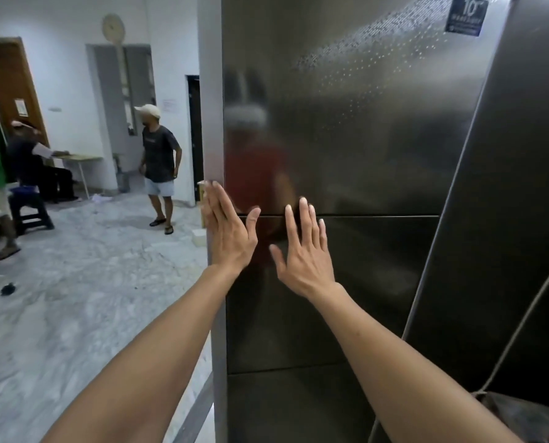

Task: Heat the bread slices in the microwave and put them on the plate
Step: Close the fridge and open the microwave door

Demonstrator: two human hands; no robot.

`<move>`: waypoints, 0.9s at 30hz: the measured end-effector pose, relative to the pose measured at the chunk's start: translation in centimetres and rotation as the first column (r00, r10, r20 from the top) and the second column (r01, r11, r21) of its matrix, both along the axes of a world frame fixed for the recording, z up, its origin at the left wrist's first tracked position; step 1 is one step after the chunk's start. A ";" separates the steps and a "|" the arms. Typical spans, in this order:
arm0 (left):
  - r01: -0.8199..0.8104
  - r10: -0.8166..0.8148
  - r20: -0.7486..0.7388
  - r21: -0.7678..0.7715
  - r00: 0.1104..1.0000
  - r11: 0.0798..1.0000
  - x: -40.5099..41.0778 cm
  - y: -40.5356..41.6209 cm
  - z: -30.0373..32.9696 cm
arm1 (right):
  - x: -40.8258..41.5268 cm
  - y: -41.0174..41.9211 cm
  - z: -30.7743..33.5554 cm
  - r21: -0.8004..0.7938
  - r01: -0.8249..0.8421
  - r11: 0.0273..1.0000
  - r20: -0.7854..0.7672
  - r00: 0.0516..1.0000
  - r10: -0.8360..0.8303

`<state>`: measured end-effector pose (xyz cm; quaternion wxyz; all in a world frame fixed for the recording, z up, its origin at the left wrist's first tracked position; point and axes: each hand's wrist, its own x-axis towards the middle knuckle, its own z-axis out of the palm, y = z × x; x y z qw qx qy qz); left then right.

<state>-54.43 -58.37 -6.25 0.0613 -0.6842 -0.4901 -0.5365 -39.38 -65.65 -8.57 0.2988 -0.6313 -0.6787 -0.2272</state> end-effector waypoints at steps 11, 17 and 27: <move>0.107 -0.098 0.193 -0.039 0.976 0.993 1.3 4.2 -0.3 | 1.0 5.2 -1.0 0.011 0.182 0.983 0.214 0.960 -0.180; 0.207 -0.184 0.203 -0.101 0.962 0.973 1.4 9.2 0.3 | 1.7 8.8 -0.6 0.007 0.237 0.972 0.258 0.938 -0.231; 0.471 -0.409 0.306 -0.164 0.860 0.867 2.5 16.8 2.2 | 2.5 15.1 -0.7 0.005 0.310 0.951 0.247 0.921 -0.302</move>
